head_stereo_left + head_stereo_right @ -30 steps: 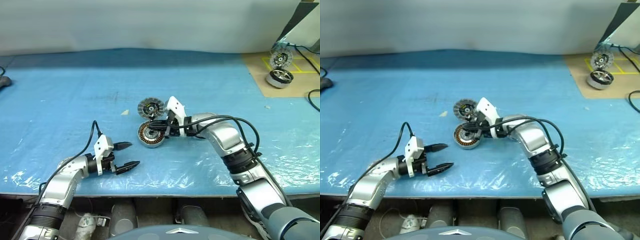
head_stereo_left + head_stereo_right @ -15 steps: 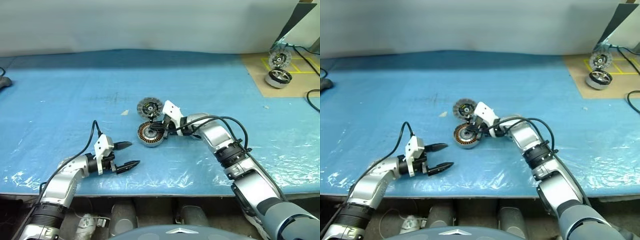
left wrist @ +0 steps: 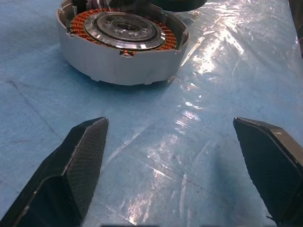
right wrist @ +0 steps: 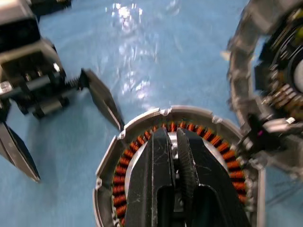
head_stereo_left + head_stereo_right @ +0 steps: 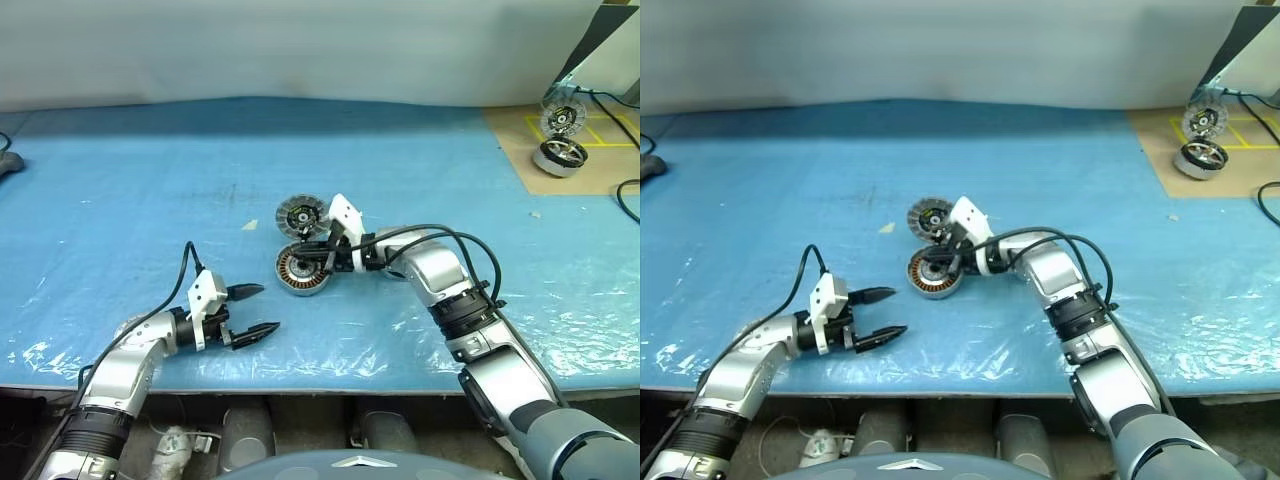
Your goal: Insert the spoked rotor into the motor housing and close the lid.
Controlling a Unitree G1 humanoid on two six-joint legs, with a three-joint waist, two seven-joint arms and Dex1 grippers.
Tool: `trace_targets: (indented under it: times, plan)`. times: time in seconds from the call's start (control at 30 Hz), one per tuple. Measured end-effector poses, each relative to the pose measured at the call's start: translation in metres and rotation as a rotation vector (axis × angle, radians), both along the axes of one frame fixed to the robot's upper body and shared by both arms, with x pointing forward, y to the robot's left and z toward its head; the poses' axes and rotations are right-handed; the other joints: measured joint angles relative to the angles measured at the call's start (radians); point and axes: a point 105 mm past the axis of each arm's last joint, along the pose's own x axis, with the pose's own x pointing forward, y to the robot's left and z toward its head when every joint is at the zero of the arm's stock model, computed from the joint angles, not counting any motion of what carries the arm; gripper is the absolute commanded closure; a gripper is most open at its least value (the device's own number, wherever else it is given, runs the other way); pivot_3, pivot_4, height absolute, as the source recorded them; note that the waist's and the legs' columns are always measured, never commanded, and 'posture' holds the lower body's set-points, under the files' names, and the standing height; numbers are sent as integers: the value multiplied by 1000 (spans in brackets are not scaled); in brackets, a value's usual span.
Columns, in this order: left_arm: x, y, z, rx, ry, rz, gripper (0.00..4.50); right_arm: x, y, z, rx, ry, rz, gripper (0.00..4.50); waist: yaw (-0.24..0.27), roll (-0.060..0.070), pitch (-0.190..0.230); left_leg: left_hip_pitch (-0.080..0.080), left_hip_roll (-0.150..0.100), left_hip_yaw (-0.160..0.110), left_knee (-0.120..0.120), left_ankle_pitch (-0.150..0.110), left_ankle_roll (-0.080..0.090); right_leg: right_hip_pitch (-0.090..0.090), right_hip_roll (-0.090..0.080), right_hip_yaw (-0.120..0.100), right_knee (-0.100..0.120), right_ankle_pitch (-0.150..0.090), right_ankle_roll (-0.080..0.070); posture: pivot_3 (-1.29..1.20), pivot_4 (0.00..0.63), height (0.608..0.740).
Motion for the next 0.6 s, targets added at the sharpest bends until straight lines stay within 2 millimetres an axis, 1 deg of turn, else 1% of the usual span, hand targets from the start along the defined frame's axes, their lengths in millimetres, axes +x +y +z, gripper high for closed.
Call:
trace_targets:
  times: [0.3,0.37,0.43,0.5,0.6]
  plan:
    - [-1,-1,-1,0,4,-3,0,-1,1,-3,-25,-45,26,4249,-1,0,0,2,0,0,1,0,0,1,0,1,0,0,0,0,150,740]
    - [-1,-1,-1,0,4,-3,0,-2,0,-2,-4,-23,22,4249,0,0,0,1,0,0,1,0,0,1,0,1,0,0,0,0,150,740]
    - [-1,-1,0,0,3,-4,0,-3,-3,1,60,57,-11,4249,1,0,0,0,0,0,1,0,0,1,0,1,0,0,0,0,150,740]
    - [-1,-1,0,-2,3,-4,0,-1,-9,15,149,102,-43,4249,2,1,1,0,0,0,1,0,0,0,0,1,0,0,0,0,150,740]
    - [-1,-2,1,-10,12,-2,0,-1,-22,47,231,62,-58,4249,4,1,1,0,0,0,0,0,0,0,0,0,0,0,0,0,150,740]
